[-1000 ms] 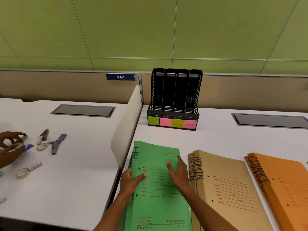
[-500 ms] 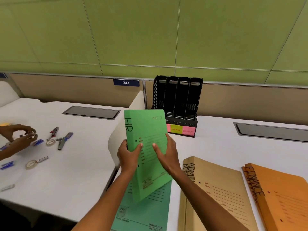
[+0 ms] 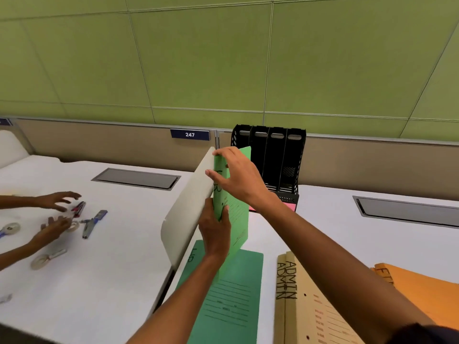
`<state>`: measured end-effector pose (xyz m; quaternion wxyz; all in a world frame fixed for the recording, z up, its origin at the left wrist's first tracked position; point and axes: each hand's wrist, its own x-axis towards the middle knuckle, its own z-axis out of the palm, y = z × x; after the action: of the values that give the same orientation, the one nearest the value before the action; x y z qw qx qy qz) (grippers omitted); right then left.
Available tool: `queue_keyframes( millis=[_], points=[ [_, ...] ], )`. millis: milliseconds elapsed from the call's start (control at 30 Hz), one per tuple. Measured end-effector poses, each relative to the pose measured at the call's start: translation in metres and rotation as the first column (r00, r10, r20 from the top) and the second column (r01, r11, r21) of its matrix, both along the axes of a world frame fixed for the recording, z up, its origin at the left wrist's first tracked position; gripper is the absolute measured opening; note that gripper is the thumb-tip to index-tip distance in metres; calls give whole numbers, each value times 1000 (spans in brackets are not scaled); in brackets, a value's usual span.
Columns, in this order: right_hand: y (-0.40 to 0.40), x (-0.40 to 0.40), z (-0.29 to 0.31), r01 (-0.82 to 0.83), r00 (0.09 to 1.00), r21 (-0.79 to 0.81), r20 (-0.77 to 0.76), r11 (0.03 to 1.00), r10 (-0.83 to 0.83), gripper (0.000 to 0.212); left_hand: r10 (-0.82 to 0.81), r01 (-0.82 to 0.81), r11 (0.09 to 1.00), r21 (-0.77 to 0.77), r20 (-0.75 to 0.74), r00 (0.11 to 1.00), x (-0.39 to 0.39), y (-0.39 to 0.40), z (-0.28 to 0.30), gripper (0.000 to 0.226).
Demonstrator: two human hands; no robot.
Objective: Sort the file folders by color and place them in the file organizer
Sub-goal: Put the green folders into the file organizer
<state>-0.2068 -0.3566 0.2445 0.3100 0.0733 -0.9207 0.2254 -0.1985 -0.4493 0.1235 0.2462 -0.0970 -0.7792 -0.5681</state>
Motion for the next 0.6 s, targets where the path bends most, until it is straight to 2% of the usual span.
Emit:
queue_keyframes(
  millis=[67, 167, 333, 600],
  points=[
    [2, -13, 1, 36, 998, 9, -52, 999, -36, 47, -13, 10, 999, -36, -65, 998, -18, 2, -1, 10],
    [4, -29, 4, 45, 995, 12, -92, 999, -44, 52, -29, 24, 999, -44, -112, 993, -43, 8, 3, 12],
    [13, -55, 8, 49, 989, 4, -140, 999, -48, 55, -113, 115, 993, 1, -164, 980, -72, 18, 11, 24],
    [23, -93, 5, 66, 972, 11, -228, 998, -61, 51, -242, 253, 966, 51, -153, 958, -118, 27, 2, 37]
  ],
)
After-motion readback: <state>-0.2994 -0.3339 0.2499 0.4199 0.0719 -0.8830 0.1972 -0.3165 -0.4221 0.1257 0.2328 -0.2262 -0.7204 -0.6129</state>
